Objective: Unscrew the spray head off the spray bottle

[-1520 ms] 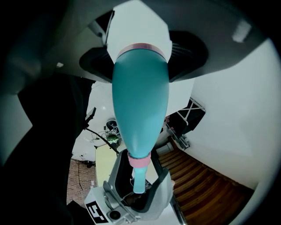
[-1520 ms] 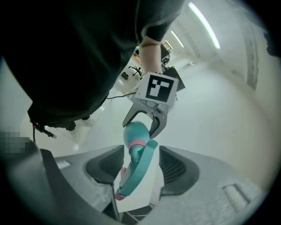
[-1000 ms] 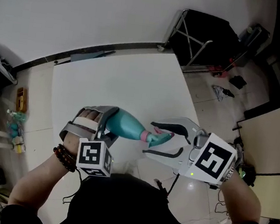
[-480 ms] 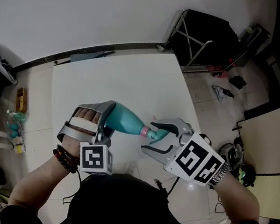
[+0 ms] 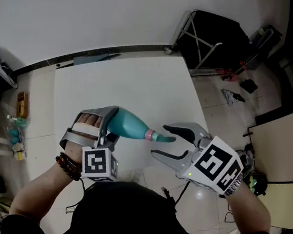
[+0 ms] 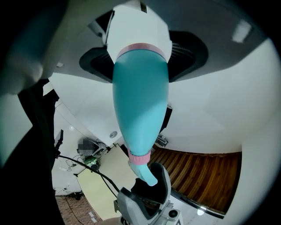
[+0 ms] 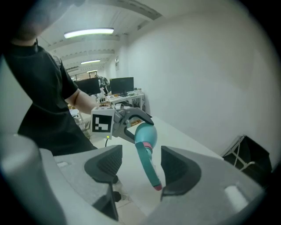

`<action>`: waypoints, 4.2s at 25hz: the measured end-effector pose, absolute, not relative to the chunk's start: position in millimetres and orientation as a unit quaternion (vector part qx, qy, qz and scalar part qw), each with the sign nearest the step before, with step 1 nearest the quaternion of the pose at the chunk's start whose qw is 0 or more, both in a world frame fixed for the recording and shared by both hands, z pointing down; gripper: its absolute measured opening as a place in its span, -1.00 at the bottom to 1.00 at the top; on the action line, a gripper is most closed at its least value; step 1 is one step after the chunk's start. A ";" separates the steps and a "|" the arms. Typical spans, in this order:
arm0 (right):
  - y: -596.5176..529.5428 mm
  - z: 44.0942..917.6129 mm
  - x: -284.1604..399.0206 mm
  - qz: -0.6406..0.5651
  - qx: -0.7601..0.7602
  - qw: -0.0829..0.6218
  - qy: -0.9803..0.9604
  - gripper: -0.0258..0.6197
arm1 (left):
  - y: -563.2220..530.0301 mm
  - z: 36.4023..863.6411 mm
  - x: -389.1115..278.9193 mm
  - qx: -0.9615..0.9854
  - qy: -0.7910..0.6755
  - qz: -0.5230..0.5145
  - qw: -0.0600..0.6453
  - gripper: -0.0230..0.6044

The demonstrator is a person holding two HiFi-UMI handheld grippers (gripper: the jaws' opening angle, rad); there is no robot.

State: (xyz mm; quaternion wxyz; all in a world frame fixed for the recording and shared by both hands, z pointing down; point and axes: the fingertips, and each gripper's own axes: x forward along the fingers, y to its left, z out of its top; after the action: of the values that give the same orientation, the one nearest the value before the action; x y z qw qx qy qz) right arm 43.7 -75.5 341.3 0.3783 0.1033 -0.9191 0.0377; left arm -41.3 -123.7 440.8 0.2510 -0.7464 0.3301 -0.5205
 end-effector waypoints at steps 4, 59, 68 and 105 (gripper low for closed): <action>-85.8 316.8 53.5 0.164 0.125 0.299 -0.932 -0.12 | -127.4 438.9 -41.8 -0.744 0.339 -0.517 0.253 0.36; -93.0 346.2 38.2 0.634 0.103 -0.031 -0.766 -0.74 | -152.5 392.1 -51.3 -0.665 0.431 -0.461 0.398 0.35; -87.7 349.4 43.4 0.358 0.162 0.203 -0.897 -0.75 | -137.8 408.2 -44.7 -0.731 0.416 -0.436 0.321 0.35; -37.5 369.1 58.0 -0.362 -0.042 0.480 -0.798 -0.56 | -67.3 487.2 -6.3 -0.875 0.150 -0.452 0.090 0.35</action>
State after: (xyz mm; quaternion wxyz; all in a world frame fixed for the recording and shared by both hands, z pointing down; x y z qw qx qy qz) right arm 58.0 -37.5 369.1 0.4795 -0.0423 -0.7985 -0.3615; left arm -6.3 -67.3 487.2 0.0898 -0.8747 0.1495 -0.4522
